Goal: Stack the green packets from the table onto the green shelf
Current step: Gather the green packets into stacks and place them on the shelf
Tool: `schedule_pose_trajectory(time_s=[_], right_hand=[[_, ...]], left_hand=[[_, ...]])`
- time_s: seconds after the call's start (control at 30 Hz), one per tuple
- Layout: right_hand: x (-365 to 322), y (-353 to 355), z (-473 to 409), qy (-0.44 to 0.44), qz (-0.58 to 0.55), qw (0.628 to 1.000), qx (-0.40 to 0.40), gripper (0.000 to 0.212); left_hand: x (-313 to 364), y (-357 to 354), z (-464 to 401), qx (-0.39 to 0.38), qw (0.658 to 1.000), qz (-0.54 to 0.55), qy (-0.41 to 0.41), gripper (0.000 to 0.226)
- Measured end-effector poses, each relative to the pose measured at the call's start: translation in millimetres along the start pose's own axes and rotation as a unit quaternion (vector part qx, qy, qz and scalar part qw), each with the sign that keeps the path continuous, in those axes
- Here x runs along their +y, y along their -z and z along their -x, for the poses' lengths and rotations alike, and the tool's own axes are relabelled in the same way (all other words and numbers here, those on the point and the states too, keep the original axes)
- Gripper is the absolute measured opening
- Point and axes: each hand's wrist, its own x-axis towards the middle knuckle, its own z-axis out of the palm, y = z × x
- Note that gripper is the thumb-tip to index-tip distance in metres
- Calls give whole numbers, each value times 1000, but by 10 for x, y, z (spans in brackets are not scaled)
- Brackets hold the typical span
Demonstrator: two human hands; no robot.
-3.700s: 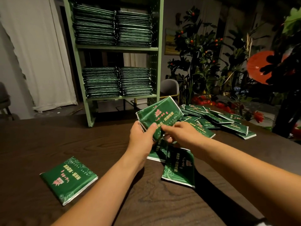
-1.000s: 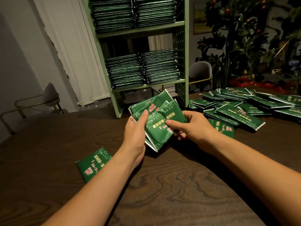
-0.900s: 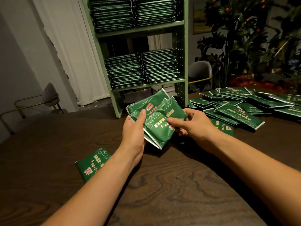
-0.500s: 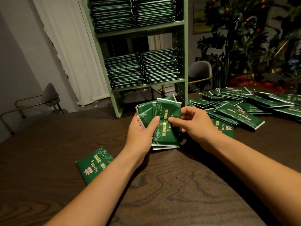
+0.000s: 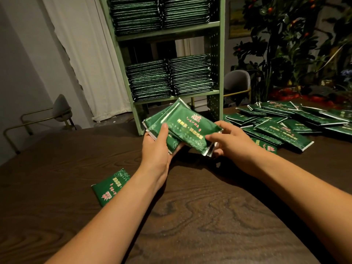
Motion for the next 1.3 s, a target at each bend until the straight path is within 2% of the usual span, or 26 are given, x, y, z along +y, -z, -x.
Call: schedule_pose_trajectory(time_s=[0.17, 0.3, 0.37, 0.43, 0.53, 0.63, 0.73, 0.87, 1.0, 1.1, 1.17, 1.23, 1.3], right_hand=[[31, 12, -12, 35, 84, 996, 22, 15], [11, 52, -43, 51, -25, 994, 93, 29], [2, 95, -55, 84, 4, 989, 125, 26], [1, 80, -53, 96, 27, 990, 100, 28], [47, 4, -34, 47, -8, 999, 8, 46], [70, 22, -31, 67, 49, 996, -19, 39], [92, 26, -14, 90, 144, 985, -20, 44], [161, -97, 44, 90, 234, 964, -83, 68], [108, -73, 45, 169, 249, 954, -21, 92], [156, -84, 66, 193, 338, 918, -73, 81], [194, -108, 82, 199, 386, 896, -92, 72], [200, -105, 77, 203, 387, 895, -90, 65], [188, -81, 62, 194, 359, 909, -81, 59]], left_hand=[[-19, 21, 37, -25, 998, -54, 4, 22], [-27, 26, 57, -55, 995, -69, 36, 30], [-50, 7, 79, -77, 991, -97, 53, 34], [-76, -26, 119, -95, 986, -127, 54, 37], [-68, -41, 147, -105, 981, -156, 49, 41], [-4, -7, 139, -66, 975, -210, 7, 35], [-5, 30, 102, -9, 979, -203, -9, 19], [-64, 47, 65, 55, 972, -228, 10, 37], [-90, 32, 84, 70, 967, -241, -41, 14], [-83, 19, 111, 19, 958, -275, -76, 8], [-68, 35, 121, -12, 951, -303, -67, 6], [-42, 56, 132, -44, 955, -292, -43, 10], [-31, 79, 135, -81, 946, -312, -37, 30]])
